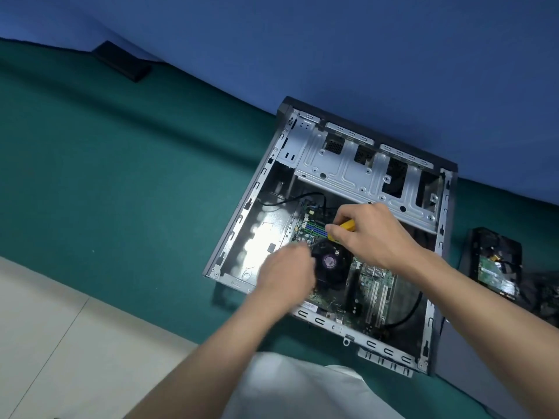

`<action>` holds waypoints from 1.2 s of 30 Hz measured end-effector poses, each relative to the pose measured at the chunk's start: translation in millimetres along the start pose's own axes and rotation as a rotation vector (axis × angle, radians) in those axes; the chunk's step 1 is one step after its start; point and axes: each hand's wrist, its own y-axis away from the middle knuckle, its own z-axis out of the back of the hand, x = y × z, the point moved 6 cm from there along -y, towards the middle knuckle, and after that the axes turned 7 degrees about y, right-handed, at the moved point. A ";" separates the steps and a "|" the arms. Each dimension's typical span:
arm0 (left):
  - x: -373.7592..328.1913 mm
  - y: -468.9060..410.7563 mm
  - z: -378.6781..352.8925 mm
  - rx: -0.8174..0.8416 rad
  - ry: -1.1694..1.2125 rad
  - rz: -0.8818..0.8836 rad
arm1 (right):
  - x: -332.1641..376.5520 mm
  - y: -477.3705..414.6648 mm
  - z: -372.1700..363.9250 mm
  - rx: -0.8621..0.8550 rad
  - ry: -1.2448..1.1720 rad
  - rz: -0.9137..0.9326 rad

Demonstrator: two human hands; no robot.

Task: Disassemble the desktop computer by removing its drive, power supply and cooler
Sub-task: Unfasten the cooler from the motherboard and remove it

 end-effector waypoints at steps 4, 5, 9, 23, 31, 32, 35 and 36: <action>31.3 -14.5 1.2 0.292 0.218 0.209 | -0.5 0.9 -4.1 0.020 -0.037 0.000; 33.1 -16.8 2.3 0.316 0.222 0.211 | 0.0 1.4 -5.5 0.025 -0.032 0.005; 38.7 -16.9 -4.0 0.396 0.095 0.181 | 2.7 0.6 -13.0 0.061 -0.022 0.015; 46.5 -28.7 -2.6 0.496 0.227 0.225 | 6.4 -1.8 -23.8 0.105 0.020 0.012; 46.1 -30.6 4.1 0.543 0.160 0.211 | 7.8 -4.6 -30.1 0.120 0.042 0.004; 47.0 -29.9 5.6 0.562 0.121 0.210 | 8.1 -5.1 -30.6 0.123 0.043 0.004; 50.0 -29.5 3.9 0.531 0.091 0.219 | 10.8 -5.5 -33.0 0.139 0.020 0.008; 50.5 -29.5 1.2 0.509 0.111 0.217 | 11.7 -5.4 -33.4 0.144 0.022 0.011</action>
